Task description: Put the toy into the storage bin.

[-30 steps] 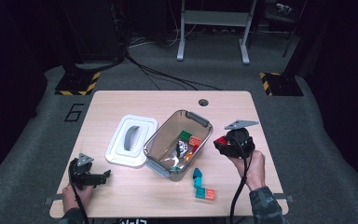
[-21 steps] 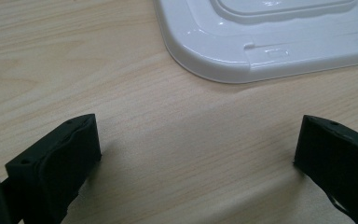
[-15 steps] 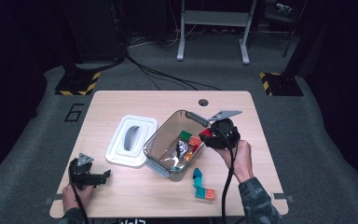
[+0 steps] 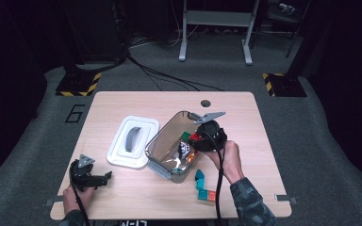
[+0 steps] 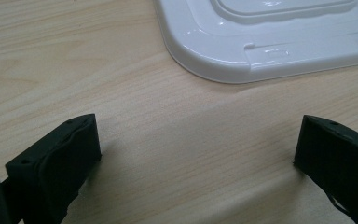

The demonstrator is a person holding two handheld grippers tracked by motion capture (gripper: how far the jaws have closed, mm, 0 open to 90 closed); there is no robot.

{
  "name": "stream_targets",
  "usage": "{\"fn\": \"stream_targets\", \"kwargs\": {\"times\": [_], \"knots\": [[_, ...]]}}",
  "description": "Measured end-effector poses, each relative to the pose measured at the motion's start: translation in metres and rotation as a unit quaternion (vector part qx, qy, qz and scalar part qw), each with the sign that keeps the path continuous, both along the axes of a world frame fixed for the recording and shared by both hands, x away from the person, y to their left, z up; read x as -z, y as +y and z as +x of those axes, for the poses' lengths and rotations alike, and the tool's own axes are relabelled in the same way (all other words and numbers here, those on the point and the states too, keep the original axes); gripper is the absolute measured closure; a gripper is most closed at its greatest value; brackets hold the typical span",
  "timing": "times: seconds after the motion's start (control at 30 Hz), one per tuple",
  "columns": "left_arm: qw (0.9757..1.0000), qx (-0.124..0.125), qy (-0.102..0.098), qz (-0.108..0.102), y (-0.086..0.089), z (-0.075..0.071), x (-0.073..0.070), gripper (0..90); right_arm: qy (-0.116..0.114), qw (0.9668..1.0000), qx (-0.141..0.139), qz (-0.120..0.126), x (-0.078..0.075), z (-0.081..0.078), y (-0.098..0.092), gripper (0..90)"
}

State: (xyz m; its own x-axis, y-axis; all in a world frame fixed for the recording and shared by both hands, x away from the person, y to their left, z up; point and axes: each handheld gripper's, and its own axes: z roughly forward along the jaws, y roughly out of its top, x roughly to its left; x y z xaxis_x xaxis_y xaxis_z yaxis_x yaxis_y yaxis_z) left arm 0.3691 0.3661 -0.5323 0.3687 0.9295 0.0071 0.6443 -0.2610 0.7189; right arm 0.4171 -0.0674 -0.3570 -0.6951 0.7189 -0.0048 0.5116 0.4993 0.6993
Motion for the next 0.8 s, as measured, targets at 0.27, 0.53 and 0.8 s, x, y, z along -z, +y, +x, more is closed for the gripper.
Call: {"fn": "stream_targets", "kwargs": {"times": [0.27, 0.53, 0.8], "knots": [[1.0000, 0.002, 0.004, 0.001, 0.000, 0.000, -0.001, 0.0, 0.021, 0.9997, -0.013, -0.007, 0.013, -0.002, 0.008, 58.6], [1.0000, 0.002, 0.004, 0.001, 0.000, 0.000, -0.001, 0.0, 0.045, 0.9986, -0.023, -0.016, 0.022, -0.006, 0.011, 58.5], [1.0000, 0.002, 0.004, 0.001, 0.000, 0.000, -0.001, 0.0, 0.056, 0.9975, -0.031, -0.028, 0.025, -0.009, 0.010, 57.7]]}}
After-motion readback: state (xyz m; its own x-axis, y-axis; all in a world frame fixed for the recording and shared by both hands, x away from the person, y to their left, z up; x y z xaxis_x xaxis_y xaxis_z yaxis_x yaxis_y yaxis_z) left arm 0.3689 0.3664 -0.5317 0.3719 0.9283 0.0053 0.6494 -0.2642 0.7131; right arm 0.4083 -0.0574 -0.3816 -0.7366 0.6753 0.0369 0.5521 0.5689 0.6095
